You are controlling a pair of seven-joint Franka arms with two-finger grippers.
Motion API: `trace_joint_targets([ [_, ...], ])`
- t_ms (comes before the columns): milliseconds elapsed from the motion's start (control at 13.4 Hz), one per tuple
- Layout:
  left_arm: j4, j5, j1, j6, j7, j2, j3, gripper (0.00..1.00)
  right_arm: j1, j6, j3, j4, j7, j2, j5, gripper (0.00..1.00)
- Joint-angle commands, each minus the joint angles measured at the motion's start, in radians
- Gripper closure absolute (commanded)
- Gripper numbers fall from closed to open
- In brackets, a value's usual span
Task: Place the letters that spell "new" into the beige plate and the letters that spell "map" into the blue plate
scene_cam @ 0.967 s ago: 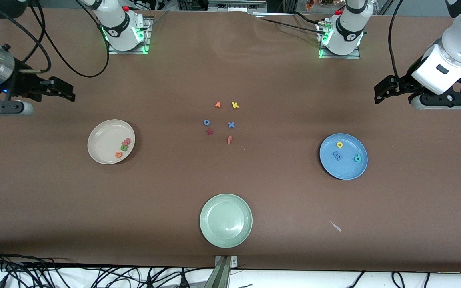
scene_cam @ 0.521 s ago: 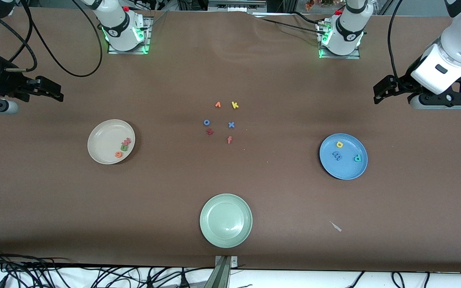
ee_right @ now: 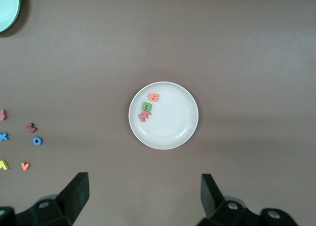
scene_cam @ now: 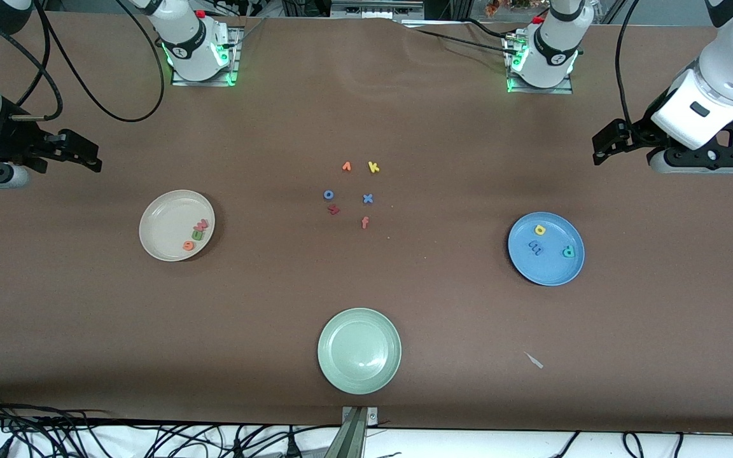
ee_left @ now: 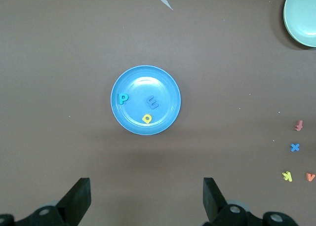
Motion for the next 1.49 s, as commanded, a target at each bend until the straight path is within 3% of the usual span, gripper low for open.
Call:
trace_joint_targets([
  [0, 0.019, -0.015, -0.002, -0.007, 0.012, 0.004, 0.001, 0.00, -0.008, 0.007, 0.020, -0.020, 0.005, -0.017, -0.016, 0.00],
  [1413, 0.019, -0.015, -0.002, -0.007, 0.012, 0.004, -0.002, 0.00, -0.055, 0.006, 0.041, -0.019, -0.010, -0.014, 0.000, 0.00],
])
